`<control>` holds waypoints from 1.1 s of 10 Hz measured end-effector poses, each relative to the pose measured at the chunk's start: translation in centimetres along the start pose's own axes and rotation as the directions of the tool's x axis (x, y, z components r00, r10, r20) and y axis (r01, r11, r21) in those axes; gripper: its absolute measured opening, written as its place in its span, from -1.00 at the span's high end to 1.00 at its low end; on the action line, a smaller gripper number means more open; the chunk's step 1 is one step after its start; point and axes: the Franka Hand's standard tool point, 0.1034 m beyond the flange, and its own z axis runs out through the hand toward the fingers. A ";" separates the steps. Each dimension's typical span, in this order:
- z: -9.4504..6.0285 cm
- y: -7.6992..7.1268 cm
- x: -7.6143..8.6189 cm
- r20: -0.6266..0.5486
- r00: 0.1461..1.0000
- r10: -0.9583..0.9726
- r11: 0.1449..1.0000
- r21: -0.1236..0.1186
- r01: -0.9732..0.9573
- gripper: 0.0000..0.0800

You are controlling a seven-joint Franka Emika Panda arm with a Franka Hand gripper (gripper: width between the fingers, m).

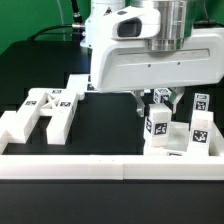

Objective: Assemble chair

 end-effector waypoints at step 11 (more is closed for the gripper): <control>0.2 -1.4 0.1 0.034 0.415 0.909 0.414 0.025 -0.910 0.27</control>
Offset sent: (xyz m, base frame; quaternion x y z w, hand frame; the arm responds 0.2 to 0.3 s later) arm -0.0059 -0.0038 -0.0023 -0.0136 -0.0188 0.3286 0.9442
